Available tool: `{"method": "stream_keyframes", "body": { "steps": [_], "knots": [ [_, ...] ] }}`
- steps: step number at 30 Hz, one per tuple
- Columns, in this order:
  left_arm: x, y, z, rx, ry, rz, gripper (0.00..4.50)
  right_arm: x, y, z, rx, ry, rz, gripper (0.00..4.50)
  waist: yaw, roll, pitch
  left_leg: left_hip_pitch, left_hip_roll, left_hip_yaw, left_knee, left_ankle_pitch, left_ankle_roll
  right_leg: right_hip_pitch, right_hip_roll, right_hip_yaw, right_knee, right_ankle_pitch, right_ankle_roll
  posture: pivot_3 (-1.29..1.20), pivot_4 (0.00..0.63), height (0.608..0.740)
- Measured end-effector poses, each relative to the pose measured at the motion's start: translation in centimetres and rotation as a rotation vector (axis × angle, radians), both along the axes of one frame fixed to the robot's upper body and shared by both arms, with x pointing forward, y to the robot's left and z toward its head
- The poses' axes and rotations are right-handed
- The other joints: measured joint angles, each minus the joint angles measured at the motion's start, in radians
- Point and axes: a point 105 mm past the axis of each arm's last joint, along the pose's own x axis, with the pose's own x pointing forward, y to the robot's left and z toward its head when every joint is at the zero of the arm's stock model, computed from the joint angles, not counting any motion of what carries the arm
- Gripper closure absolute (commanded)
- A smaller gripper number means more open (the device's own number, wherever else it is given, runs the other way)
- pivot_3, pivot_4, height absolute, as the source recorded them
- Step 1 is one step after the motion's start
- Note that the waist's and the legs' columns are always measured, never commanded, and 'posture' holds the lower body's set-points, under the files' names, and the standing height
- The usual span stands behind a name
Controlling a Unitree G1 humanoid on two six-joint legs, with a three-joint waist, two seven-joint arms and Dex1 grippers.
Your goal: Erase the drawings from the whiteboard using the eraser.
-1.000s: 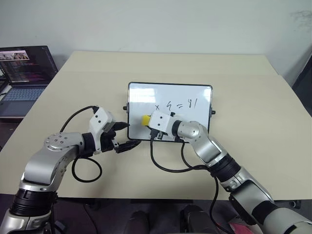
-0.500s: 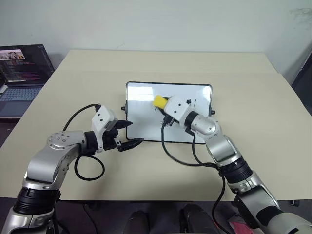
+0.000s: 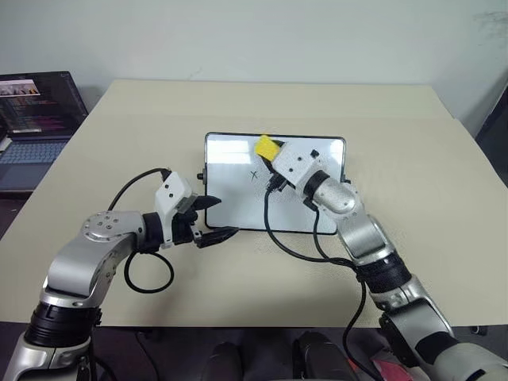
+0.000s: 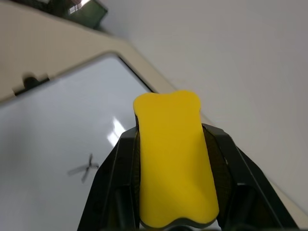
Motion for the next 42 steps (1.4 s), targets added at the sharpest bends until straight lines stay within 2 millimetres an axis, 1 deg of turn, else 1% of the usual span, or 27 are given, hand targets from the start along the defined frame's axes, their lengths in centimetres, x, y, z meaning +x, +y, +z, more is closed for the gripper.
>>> {"method": "stream_keyframes", "body": {
  "steps": [1, 2, 4, 5, 7, 9, 15, 20, 22, 24, 27, 29, 32, 35, 38, 40, 42],
  "knots": [
    [0.1, 0.1, 0.0, -0.004, -0.003, 0.012, 0.00, -1.0, 0.0, 0.2, 0.024, 0.008, 0.032, 3.06, 0.001, 0.000, 0.000, 0.000, 0.000, -0.001, 0.000, 0.000, 0.000, 0.000, 0.000, 0.000, 0.000, 0.000, 0.000, 0.00, 0.150, 0.740],
    [0.1, 0.1, 0.0, -0.014, -0.006, 0.024, 0.00, -2.1, -0.1, 0.1, 0.044, 0.032, 0.064, 3.06, 0.002, 0.000, 0.000, 0.000, 0.000, -0.002, 0.000, 0.000, 0.000, 0.000, 0.000, 0.000, -0.001, 0.000, 0.000, 0.00, 0.150, 0.740],
    [0.0, 0.2, -0.2, -0.024, 0.001, 0.037, 0.00, -3.3, -0.5, -1.0, 0.055, 0.083, 0.078, 3.06, 0.002, 0.000, 0.000, -0.001, -0.001, -0.003, 0.001, 0.000, 0.000, 0.000, -0.001, 0.000, 0.000, 0.000, 0.000, 0.00, 0.150, 0.740],
    [-0.1, 0.2, -0.3, -0.027, 0.005, 0.043, 0.00, -3.7, -1.0, -1.9, 0.052, 0.115, 0.065, 3.06, 0.002, 0.000, 0.000, 0.000, -0.001, -0.003, 0.001, 0.000, 0.000, 0.001, -0.001, 0.000, 0.000, 0.000, 0.000, 0.00, 0.150, 0.740],
    [-0.2, 0.2, -0.4, -0.030, 0.011, 0.048, 0.00, -4.1, -1.7, -3.7, 0.045, 0.177, 0.034, 3.06, 0.002, 0.000, 0.000, 0.000, -0.001, -0.003, 0.001, 0.000, 0.000, 0.001, -0.001, 0.000, 0.001, 0.000, 0.000, 0.00, 0.150, 0.740],
    [-0.3, 0.1, -0.3, -0.033, 0.005, 0.050, 0.00, -4.5, -2.4, -5.0, 0.047, 0.222, 0.001, 3.06, 0.002, 0.000, 0.000, 0.001, -0.001, -0.003, 0.002, 0.000, 0.000, 0.001, -0.001, 0.000, 0.001, 0.000, 0.000, 0.00, 0.150, 0.740],
    [-0.2, 0.3, -0.2, -0.039, 0.007, 0.077, 0.00, -4.9, -4.2, -7.2, 0.013, 0.260, -0.087, 3.06, 0.000, -0.001, 0.001, 0.001, -0.002, 0.001, 0.001, 0.000, 0.000, 0.001, 0.000, 0.001, 0.001, 0.000, 0.000, 0.00, 0.150, 0.740],
    [0.0, 0.4, -0.3, -0.052, 0.013, 0.115, 0.00, -4.8, -5.5, -8.2, 0.000, 0.280, -0.144, 3.06, 0.001, -0.001, 0.001, 0.001, -0.002, 0.002, 0.001, 0.000, 0.000, 0.001, 0.000, 0.001, 0.001, 0.000, 0.000, 0.00, 0.150, 0.740],
    [0.0, 0.5, -0.3, -0.052, 0.016, 0.127, 0.00, -4.8, -5.8, -8.2, 0.006, 0.280, -0.161, 3.06, 0.000, -0.001, 0.001, 0.001, -0.001, 0.002, 0.001, 0.000, 0.000, 0.001, 0.000, 0.001, 0.001, 0.000, 0.000, 0.00, 0.150, 0.740],
    [0.0, 0.5, -0.2, -0.060, 0.017, 0.133, 0.00, -4.7, -5.7, -7.9, 0.013, 0.270, -0.156, 3.06, 0.000, -0.001, 0.001, 0.002, -0.001, 0.002, 0.001, 0.000, 0.000, 0.001, 0.000, 0.001, 0.001, 0.000, 0.000, 0.00, 0.150, 0.740],
    [0.0, 0.7, 0.0, -0.069, 0.025, 0.149, 0.00, -4.2, -4.9, -6.7, 0.020, 0.228, -0.128, 3.06, -0.001, -0.001, 0.001, 0.002, -0.001, 0.002, 0.001, 0.000, 0.000, 0.001, 0.000, 0.001, 0.001, 0.000, 0.000, 0.00, 0.150, 0.740],
    [0.1, 1.0, 0.0, -0.071, 0.030, 0.165, 0.00, -3.2, -3.8, -5.5, 0.021, 0.194, -0.099, 3.06, -0.002, -0.001, 0.001, 0.002, -0.001, 0.003, 0.002, 0.000, 0.000, 0.001, 0.000, 0.001, 0.002, 0.000, 0.000, 0.00, 0.150, 0.740],
    [0.3, 1.2, -0.1, -0.072, 0.035, 0.178, 0.00, -1.4, -2.1, -3.3, 0.021, 0.131, -0.061, 3.06, -0.002, -0.001, 0.001, 0.003, -0.001, 0.003, 0.002, 0.000, 0.000, 0.001, 0.000, 0.001, 0.002, 0.000, 0.000, 0.00, 0.150, 0.740],
    [0.3, 1.3, -0.1, -0.071, 0.037, 0.182, 0.00, 0.3, -0.8, -2.1, 0.014, 0.102, -0.044, 3.06, -0.002, -0.001, 0.002, 0.003, -0.001, 0.003, 0.001, 0.000, 0.000, 0.001, 0.000, 0.001, 0.001, 0.000, 0.000, 0.00, 0.150, 0.740],
    [0.2, 1.5, -0.3, -0.067, 0.042, 0.185, 0.00, 1.7, -0.3, -2.4, -0.010, 0.103, -0.050, 3.06, 0.001, -0.001, 0.002, 0.001, -0.001, 0.003, 0.001, 0.000, 0.000, 0.001, -0.001, 0.000, 0.000, 0.000, 0.000, 0.00, 0.150, 0.740],
    [0.2, 1.5, -0.3, -0.063, 0.042, 0.187, 0.00, 2.6, -0.3, -3.0, -0.037, 0.112, -0.065, 3.06, 0.002, -0.001, 0.002, 0.001, -0.001, 0.003, 0.001, 0.000, 0.000, 0.001, -0.001, 0.001, 0.000, 0.000, 0.000, 0.00, 0.150, 0.740],
    [0.2, 1.5, -0.3, -0.061, 0.041, 0.187, 0.00, 3.1, -0.4, -3.7, -0.058, 0.127, -0.078, 3.06, 0.001, -0.001, 0.002, 0.001, -0.001, 0.003, 0.001, 0.000, 0.000, 0.001, -0.001, 0.001, 0.000, 0.000, 0.000, 0.00, 0.150, 0.740]
  ]
}}
